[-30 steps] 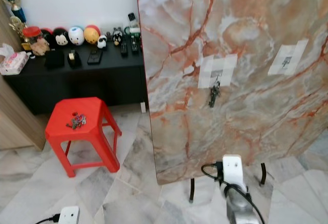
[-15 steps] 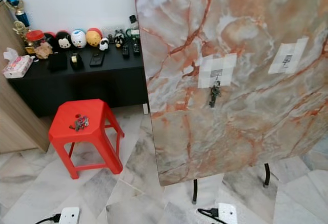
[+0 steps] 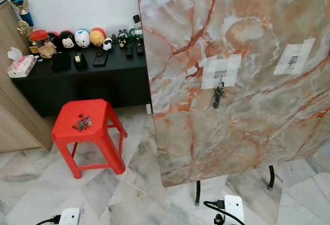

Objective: Hang keys on a hook

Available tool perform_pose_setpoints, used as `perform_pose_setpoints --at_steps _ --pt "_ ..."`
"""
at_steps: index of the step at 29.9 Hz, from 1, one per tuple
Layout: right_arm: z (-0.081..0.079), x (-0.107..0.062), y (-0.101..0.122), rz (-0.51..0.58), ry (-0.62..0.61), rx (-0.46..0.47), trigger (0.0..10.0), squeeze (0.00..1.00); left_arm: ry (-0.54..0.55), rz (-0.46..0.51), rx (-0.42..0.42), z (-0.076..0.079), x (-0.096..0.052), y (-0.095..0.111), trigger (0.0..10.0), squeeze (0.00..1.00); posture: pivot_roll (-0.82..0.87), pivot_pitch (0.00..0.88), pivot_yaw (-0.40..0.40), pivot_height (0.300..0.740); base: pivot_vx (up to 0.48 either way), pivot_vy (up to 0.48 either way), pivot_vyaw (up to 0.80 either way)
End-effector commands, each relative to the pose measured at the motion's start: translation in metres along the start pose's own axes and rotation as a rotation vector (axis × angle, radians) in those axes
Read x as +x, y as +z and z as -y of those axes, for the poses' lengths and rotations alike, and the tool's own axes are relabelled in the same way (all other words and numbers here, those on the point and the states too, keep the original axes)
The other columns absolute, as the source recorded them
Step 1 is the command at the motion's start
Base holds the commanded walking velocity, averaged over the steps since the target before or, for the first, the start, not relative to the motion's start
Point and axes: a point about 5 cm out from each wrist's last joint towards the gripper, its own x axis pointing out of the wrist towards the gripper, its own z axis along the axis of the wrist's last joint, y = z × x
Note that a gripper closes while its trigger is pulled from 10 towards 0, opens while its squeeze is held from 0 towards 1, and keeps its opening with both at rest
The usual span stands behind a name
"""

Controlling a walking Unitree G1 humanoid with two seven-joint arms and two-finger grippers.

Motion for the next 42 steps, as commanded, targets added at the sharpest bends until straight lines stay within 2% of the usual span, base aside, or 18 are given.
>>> perform_pose_setpoints --at_steps 1,12,32,42 --pt "-0.003 0.000 -0.002 -0.008 0.003 0.005 10.0 0.00 0.000 -0.030 -0.010 -0.001 -0.002 -0.007 10.0 0.00 -0.10 0.000 0.017 0.740 0.000 0.000 0.00" --pt "-0.002 -0.002 -0.013 -0.040 -0.016 0.018 10.0 0.00 -0.001 -0.031 -0.011 -0.002 -0.001 -0.007 10.0 0.00 -0.10 0.000 0.019 0.740 0.000 0.357 0.00" --pt "-0.008 0.000 -0.009 -0.034 -0.004 0.029 10.0 0.00 0.004 -0.027 -0.011 -0.004 -0.001 -0.005 10.0 0.00 -0.08 0.000 0.033 0.740 0.000 0.455 0.00" --pt "-0.004 -0.001 -0.013 -0.055 -0.009 0.016 10.0 0.00 0.007 -0.025 -0.019 -0.004 -0.001 -0.004 10.0 0.00 -0.07 0.000 0.029 0.740 0.000 0.459 0.00"
